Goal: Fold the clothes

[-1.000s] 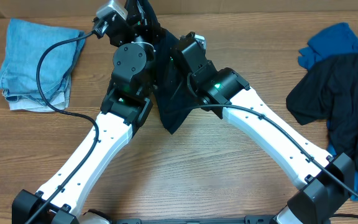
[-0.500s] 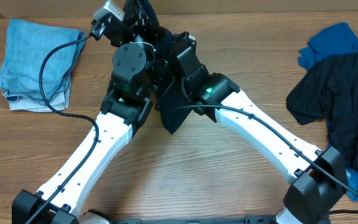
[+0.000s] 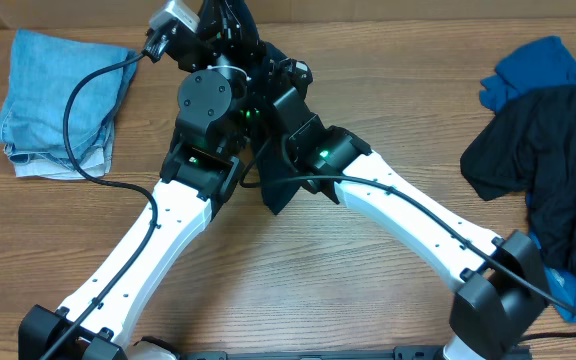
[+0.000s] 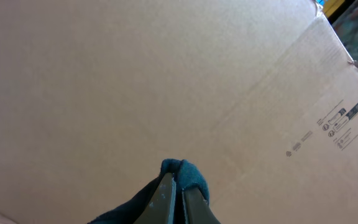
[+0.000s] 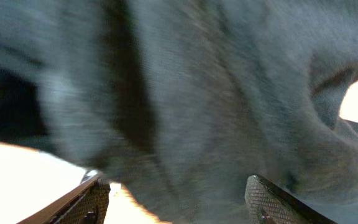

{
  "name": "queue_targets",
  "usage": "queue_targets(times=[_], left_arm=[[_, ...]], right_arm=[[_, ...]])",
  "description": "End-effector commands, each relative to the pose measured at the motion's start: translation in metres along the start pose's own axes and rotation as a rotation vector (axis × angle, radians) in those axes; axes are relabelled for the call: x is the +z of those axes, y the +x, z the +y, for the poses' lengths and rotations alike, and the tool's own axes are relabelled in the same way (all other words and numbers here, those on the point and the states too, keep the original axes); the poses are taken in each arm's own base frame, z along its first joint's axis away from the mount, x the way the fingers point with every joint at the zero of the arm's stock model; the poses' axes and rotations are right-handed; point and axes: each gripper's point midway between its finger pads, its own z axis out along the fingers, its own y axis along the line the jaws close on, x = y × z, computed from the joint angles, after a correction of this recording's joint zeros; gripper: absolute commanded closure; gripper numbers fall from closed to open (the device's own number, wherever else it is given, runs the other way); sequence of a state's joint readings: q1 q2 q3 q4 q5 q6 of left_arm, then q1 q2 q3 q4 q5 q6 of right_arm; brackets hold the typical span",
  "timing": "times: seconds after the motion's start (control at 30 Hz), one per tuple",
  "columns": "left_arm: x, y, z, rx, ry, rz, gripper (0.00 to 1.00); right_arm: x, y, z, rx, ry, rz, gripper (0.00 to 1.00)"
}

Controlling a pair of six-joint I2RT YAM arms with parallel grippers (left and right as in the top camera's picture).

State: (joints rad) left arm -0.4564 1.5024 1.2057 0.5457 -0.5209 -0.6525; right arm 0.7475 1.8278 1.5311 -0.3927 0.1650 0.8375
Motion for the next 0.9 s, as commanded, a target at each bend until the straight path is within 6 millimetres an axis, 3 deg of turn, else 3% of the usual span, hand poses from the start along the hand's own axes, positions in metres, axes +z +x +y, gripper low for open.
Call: queue_targets(times=[0.0, 0.1, 0.17, 0.2, 0.27, 0.37, 0.47, 0.53, 0.77, 0.87], left_arm=[[0.0, -0.008, -0.02, -0.034, 0.059, -0.004, 0.96], [0.0, -0.006, -0.022, -0.028, 0.07, 0.005, 0.96], [0.0, -0.004, -0.02, -0.008, 0.062, 0.014, 0.96], [0.0, -0.003, -0.019, 0.006, 0.059, 0.019, 0.96], [0.0, -0.002, -0.018, 0.04, 0.056, 0.022, 0.96], [0.0, 0.001, -0.016, 0.097, 0.049, 0.032, 0.96], [0.0, 0.008, -0.011, 0.17, 0.034, 0.057, 0.96], [0.0, 0.01, -0.01, 0.217, 0.029, 0.065, 0.96], [0.0, 0.012, -0.008, 0.396, 0.029, 0.074, 0.96], [0.0, 0.012, -0.008, 0.395, 0.03, 0.073, 0.96]], right_arm=[[0.018, 0.011, -0.017, -0.019, 0.074, -0.011, 0.31], [0.017, 0.007, -0.026, -0.112, 0.119, -0.03, 0.57], [0.015, 0.006, -0.037, -0.132, 0.154, -0.013, 0.93], [0.012, 0.003, -0.04, -0.13, 0.164, -0.012, 0.96], [0.0, -0.008, -0.036, -0.193, 0.151, -0.026, 0.96], [-0.043, -0.035, -0.012, -0.362, 0.091, -0.09, 0.96], [-0.074, -0.056, -0.014, -0.437, 0.139, -0.165, 0.96], [-0.077, -0.056, -0.014, -0.5, 0.146, -0.159, 0.96], [-0.085, -0.079, -0.048, -0.599, 0.323, -0.204, 0.96], [-0.095, -0.082, -0.039, -0.587, 0.262, -0.202, 0.96]])
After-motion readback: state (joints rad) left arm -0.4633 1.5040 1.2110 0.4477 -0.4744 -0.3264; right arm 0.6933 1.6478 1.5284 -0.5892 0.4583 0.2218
